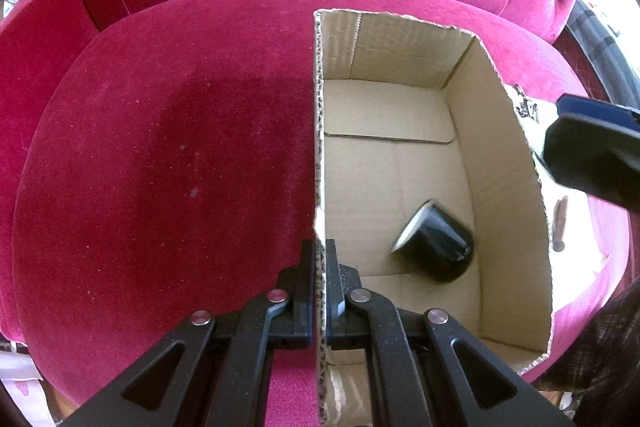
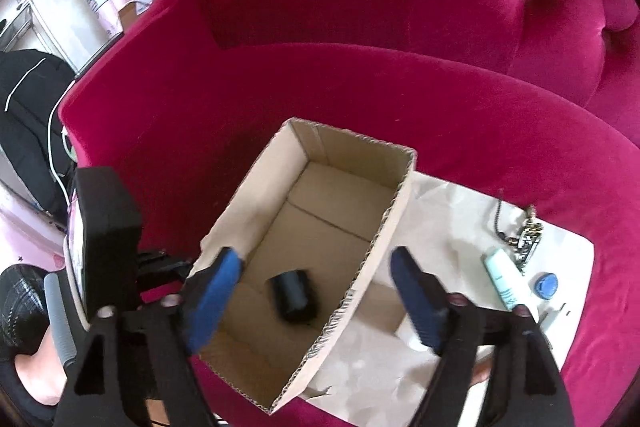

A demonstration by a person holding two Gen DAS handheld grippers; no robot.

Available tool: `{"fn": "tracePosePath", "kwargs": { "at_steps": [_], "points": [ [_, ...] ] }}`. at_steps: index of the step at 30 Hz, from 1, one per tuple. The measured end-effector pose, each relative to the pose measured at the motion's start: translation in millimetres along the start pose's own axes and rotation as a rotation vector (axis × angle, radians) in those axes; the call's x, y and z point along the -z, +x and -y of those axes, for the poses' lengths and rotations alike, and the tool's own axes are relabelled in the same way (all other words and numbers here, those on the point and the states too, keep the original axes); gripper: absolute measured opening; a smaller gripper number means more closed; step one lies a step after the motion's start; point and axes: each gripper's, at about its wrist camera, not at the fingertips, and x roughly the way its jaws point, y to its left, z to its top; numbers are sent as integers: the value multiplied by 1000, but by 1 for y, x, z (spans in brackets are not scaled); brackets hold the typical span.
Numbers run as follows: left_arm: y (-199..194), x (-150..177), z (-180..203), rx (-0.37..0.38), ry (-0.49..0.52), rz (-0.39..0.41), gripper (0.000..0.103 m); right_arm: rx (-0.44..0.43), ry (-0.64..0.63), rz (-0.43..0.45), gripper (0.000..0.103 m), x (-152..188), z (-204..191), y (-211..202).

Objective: Organize rigid objects
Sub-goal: 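Carry the black cup with the right tool into the box held by the left tool, then open the right tool to release the cup and withdraw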

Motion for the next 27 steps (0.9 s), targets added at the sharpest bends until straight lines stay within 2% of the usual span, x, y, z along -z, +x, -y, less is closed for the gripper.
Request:
{"fn": "tracePosePath", "kwargs": {
  "at_steps": [2,3,18,27],
  "points": [
    [0,0,0,0,1,-2,3,17,13,12,100,-1,4,-2],
    [1,0,0,0,2,-3,3,22,19,17,100,-1,5,-3],
    [2,-2,1,-3,4,-5,3,60,67,41,101,-2,24,-19],
    [1,-2,2,-8,13,-5,3,156,153,51,101,3,64,-36]
  ]
}}
